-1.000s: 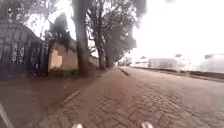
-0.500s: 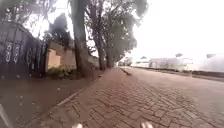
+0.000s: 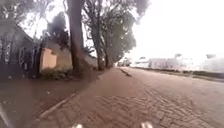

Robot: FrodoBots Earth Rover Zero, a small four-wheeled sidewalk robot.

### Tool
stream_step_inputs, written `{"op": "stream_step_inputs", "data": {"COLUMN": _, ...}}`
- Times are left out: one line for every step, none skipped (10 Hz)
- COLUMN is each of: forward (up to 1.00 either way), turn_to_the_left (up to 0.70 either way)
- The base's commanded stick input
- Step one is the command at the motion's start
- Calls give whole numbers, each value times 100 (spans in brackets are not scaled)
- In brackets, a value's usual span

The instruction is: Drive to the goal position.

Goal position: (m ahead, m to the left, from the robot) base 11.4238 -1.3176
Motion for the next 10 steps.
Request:
{"op": "stream_step_inputs", "data": {"forward": 70, "turn_to_the_left": 5}}
{"op": "stream_step_inputs", "data": {"forward": 70, "turn_to_the_left": 10}}
{"op": "stream_step_inputs", "data": {"forward": 70, "turn_to_the_left": 6}}
{"op": "stream_step_inputs", "data": {"forward": 70, "turn_to_the_left": 2}}
{"op": "stream_step_inputs", "data": {"forward": 70, "turn_to_the_left": 0}}
{"op": "stream_step_inputs", "data": {"forward": 70, "turn_to_the_left": 0}}
{"op": "stream_step_inputs", "data": {"forward": 70, "turn_to_the_left": 0}}
{"op": "stream_step_inputs", "data": {"forward": 70, "turn_to_the_left": 1}}
{"op": "stream_step_inputs", "data": {"forward": 70, "turn_to_the_left": 0}}
{"op": "stream_step_inputs", "data": {"forward": 70, "turn_to_the_left": 1}}
